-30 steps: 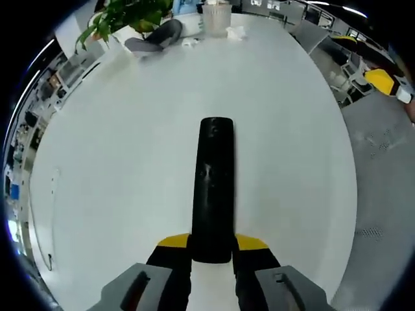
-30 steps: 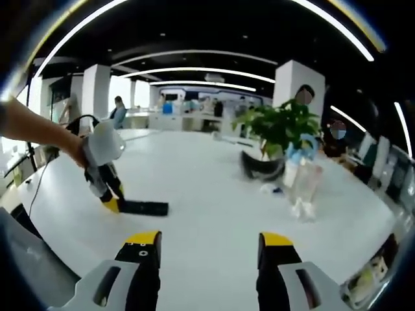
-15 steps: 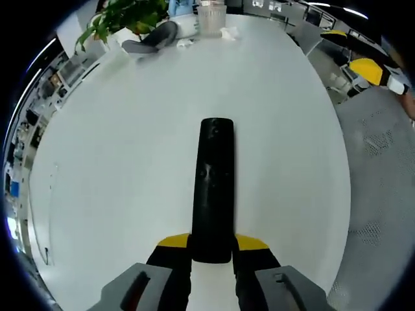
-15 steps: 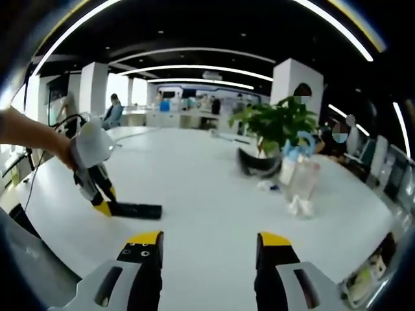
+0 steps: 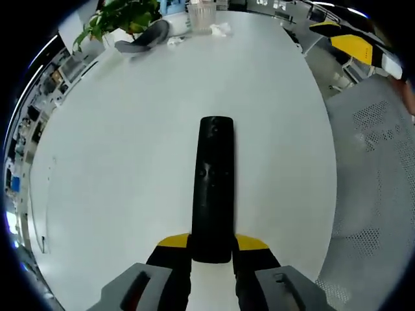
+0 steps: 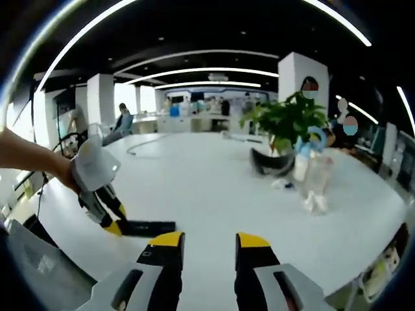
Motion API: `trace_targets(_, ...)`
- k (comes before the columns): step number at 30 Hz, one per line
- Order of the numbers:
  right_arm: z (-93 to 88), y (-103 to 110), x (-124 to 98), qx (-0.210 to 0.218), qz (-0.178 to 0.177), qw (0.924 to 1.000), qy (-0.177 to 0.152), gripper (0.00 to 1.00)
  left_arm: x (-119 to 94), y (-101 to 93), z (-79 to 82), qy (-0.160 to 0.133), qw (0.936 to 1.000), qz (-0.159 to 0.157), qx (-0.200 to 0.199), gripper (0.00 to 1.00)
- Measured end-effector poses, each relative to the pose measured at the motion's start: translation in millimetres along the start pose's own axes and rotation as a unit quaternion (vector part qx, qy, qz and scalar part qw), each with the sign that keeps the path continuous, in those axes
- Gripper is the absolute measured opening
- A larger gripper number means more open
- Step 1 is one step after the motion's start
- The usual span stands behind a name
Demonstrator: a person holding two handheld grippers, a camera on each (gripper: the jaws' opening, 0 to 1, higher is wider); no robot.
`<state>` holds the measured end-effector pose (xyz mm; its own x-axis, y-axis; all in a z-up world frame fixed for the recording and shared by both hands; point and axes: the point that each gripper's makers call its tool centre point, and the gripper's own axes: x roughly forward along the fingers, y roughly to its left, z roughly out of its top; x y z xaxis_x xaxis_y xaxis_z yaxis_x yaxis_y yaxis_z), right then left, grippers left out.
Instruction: Press the specified remote control buttons in sequence, fully releasing each button before pressing the next.
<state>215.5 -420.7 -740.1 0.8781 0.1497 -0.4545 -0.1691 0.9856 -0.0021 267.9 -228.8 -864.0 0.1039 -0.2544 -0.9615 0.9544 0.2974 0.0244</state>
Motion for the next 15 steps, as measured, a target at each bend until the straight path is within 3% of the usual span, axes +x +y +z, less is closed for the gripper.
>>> trace_targets(5,-1.3,4.5,-1.1,0.0,0.013,0.9999,0.006,0.14,-1.1,-16.7,-3.9,0.018,0.9998,0.0,0.01,0.23)
trace_targets(11,-3.2,8.4,-2.5,-0.006,0.027,0.9996,0.01,0.03,-2.1,-30.9,-8.4,0.018,0.9997,-0.001,0.016,0.23)
trace_targets(13,-3.7,12.0,-3.2,-0.007,0.039,0.9991,0.012,0.0,-2.2,-36.7,-9.2,0.021,0.9996,0.0,0.016,0.23)
trace_targets(15,-8.1,22.8,-3.5,0.0,0.074,0.9969,0.026,0.0,-2.7,-43.0,-10.2,0.025,0.9996,0.0,0.014,0.23)
